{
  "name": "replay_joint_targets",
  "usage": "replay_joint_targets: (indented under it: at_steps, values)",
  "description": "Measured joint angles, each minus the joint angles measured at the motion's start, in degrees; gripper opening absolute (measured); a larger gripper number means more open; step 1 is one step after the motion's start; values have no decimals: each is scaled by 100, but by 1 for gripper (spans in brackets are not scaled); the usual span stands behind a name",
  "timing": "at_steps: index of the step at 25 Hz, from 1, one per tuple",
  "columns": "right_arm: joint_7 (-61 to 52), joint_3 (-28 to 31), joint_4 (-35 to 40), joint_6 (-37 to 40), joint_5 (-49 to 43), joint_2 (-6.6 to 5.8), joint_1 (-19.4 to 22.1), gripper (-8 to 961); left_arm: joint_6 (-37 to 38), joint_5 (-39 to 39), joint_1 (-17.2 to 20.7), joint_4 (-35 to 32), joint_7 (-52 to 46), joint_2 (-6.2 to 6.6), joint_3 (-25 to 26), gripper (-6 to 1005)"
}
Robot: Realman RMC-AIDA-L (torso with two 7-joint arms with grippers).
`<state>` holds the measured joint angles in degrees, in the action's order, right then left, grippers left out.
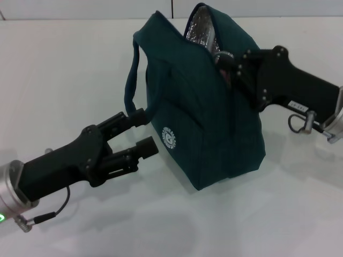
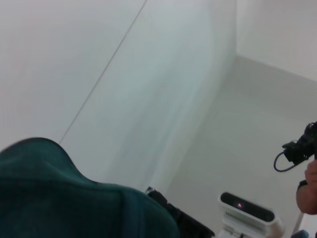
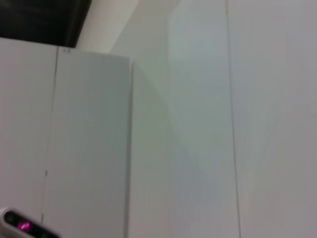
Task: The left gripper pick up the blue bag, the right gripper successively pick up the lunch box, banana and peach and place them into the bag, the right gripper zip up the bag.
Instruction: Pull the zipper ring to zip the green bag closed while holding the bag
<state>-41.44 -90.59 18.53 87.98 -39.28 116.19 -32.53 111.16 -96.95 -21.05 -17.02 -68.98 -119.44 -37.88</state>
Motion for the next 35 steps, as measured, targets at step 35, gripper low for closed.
replay_joint_targets:
  at_steps: [35]
  values:
    - [-230,-374,593,-833,531,0,-627,18,-502,148,-180,232,500,-53,-224,884]
